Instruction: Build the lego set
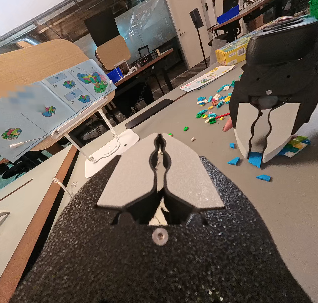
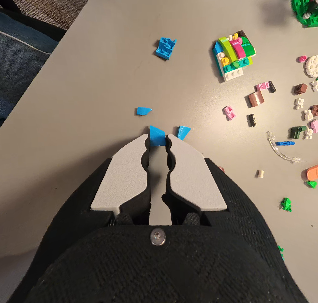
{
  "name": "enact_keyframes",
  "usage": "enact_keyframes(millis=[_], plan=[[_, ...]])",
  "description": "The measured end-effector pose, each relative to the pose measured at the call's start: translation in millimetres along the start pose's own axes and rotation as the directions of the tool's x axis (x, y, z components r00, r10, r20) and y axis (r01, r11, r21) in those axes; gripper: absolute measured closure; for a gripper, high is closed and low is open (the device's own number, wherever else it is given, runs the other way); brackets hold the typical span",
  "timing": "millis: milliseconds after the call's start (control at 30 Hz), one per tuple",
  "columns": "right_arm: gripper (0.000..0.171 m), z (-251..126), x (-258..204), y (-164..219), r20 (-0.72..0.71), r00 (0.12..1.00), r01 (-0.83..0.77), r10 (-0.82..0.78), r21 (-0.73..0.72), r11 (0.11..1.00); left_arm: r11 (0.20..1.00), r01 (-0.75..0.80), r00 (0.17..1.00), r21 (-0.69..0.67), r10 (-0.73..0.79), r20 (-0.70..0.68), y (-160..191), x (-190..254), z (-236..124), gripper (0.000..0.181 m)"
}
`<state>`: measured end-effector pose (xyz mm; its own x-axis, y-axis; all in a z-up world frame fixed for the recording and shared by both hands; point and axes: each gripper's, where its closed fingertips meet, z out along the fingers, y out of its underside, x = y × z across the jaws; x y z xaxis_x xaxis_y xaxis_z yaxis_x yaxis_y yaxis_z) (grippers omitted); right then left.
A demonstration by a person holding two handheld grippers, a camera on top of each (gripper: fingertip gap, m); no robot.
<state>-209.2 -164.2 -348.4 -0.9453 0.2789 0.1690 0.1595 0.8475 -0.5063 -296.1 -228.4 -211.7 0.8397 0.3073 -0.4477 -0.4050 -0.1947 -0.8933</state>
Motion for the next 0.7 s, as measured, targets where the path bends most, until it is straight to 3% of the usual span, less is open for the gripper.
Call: enact_keyframes(millis=[33, 700], plan=[[0.156, 0.1, 0.1, 1.0, -0.001, 1.000, 0.000, 0.000, -0.002, 1.000, 1.000, -0.003, 1.000, -0.005, 0.003, -0.003, 1.0, 0.8, 0.5, 0.181], [0.156, -0.2, -0.3, 2.3, -0.025, 0.998, 0.056, -0.055, 0.016, 0.998, 0.999, -0.008, 0.999, -0.031, 0.006, -0.043, 5.5, 9.2, 3.7, 0.181]])
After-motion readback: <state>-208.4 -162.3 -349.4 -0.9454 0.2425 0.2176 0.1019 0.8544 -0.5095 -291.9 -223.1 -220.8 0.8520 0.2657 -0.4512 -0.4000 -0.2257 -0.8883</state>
